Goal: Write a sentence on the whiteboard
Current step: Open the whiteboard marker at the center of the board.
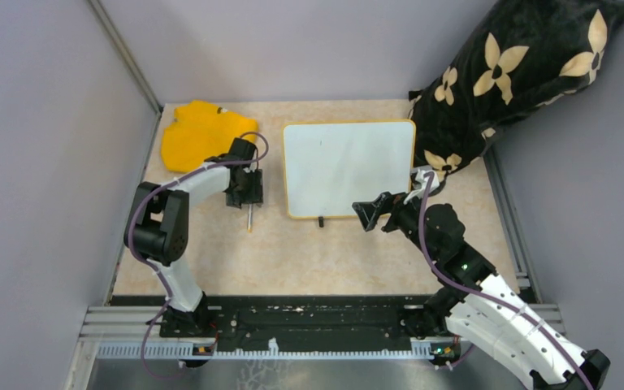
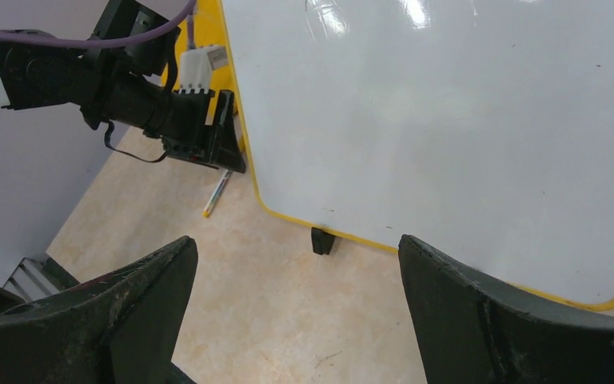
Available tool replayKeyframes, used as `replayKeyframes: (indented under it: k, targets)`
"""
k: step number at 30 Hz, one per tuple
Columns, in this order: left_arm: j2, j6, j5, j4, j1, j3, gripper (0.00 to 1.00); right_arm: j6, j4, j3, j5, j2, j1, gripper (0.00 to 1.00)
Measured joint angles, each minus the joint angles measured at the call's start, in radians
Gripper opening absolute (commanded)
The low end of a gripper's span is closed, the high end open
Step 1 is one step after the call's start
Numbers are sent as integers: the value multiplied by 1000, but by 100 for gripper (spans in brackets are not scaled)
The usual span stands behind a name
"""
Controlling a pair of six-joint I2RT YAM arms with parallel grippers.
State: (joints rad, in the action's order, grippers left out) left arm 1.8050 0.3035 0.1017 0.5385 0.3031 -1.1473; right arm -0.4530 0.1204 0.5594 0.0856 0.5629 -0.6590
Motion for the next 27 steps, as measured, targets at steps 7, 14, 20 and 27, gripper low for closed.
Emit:
replayKeyframes:
  k: [7, 14, 20, 27]
  targets:
    - [15, -10, 91, 6, 43, -11, 60, 0, 8, -12, 3, 1, 0, 94]
    - [25, -9, 88, 5, 51, -20, 51, 0, 9, -12, 8, -2, 0, 94]
    - [27, -8, 84, -5, 51, -20, 46, 0, 12, -12, 11, -7, 0, 94]
    - [29, -9, 84, -12, 51, -20, 41, 0, 30, -12, 19, -22, 0, 94]
